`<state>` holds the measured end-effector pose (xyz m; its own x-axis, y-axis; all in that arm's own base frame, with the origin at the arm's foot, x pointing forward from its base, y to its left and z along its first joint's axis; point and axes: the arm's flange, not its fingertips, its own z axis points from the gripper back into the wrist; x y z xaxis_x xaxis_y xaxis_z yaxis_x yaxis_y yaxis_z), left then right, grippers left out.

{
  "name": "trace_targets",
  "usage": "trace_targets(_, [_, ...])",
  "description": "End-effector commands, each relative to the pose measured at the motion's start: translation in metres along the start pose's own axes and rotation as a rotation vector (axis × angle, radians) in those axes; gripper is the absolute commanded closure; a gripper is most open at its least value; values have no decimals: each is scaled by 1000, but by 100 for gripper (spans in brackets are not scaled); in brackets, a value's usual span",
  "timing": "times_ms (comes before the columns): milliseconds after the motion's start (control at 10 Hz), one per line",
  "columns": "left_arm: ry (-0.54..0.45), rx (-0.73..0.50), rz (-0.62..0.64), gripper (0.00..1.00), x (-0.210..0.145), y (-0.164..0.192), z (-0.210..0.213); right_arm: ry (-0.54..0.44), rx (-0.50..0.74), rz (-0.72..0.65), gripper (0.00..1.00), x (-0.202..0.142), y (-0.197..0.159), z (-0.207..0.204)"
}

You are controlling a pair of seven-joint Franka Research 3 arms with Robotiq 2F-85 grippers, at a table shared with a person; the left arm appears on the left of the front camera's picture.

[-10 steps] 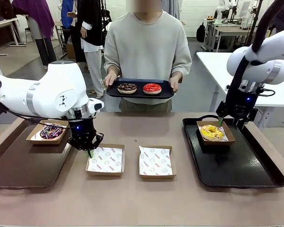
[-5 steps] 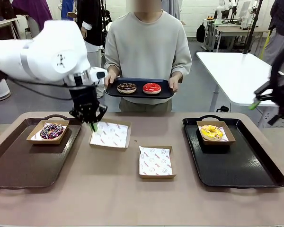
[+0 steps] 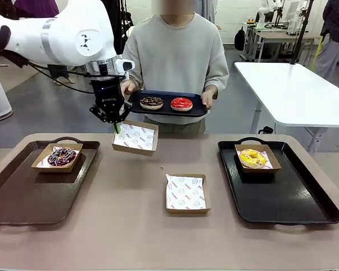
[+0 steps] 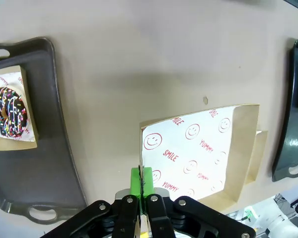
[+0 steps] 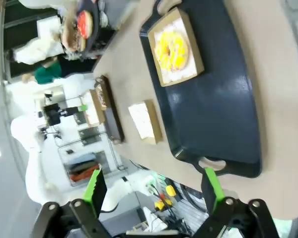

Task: Individually package the donuts and arrange them on the tray.
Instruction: Place the picked Paper togo box on the Handle tray while simultaneously picking up another Paper togo box from the table with the other hand.

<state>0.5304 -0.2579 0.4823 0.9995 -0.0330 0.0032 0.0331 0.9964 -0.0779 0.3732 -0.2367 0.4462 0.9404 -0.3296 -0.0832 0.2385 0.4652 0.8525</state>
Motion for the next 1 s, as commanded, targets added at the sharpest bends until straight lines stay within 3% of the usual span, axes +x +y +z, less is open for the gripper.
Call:
trace_targets(0, [26, 22, 24, 100, 21, -5, 4, -74, 119, 39, 0, -22, -13, 5])
trace_targets(400, [24, 10, 59, 100, 42, 2, 2, -115, 203, 28, 0, -44, -44, 20])
trace_targets(900, [30, -6, 27, 100, 34, 4, -3, -113, 169, 11, 0, -42, -41, 24])
